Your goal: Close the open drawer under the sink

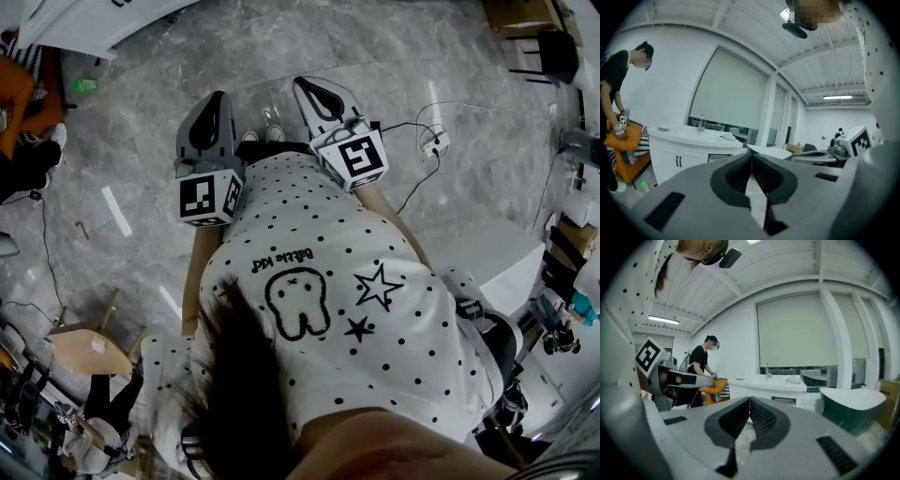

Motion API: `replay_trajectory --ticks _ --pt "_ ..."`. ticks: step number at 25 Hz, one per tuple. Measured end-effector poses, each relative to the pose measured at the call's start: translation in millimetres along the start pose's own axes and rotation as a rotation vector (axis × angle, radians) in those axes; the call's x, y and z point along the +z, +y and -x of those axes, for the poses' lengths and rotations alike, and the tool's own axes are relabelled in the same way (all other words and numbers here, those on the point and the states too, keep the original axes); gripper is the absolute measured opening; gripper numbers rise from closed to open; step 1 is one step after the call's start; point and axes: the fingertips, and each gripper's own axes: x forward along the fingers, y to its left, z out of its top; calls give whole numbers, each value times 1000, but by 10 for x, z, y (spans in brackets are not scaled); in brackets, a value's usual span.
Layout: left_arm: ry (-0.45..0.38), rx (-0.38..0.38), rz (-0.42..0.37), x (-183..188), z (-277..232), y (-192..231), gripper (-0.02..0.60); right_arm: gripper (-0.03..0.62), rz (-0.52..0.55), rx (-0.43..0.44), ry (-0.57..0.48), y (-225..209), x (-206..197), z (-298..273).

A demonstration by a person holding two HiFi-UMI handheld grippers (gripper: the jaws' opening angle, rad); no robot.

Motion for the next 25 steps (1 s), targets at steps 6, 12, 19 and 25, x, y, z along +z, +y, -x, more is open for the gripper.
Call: replay_trajectory --ticks 6,12,19,25 --pt "10 -42 22 -106 -48 -154 12 14 -8 -24 21 -103 -36 86" --pt "14 -34 43 -79 -36 -113 12 14 -31 -22 11 -100 -40 98" --pt "13 -42 37 -67 -50 -123 12 14 -26 -29 15 -112 -38 87" --pt "-12 -54 4 48 -134 -105 12 14 -29 -48 -8 -179 2 44"
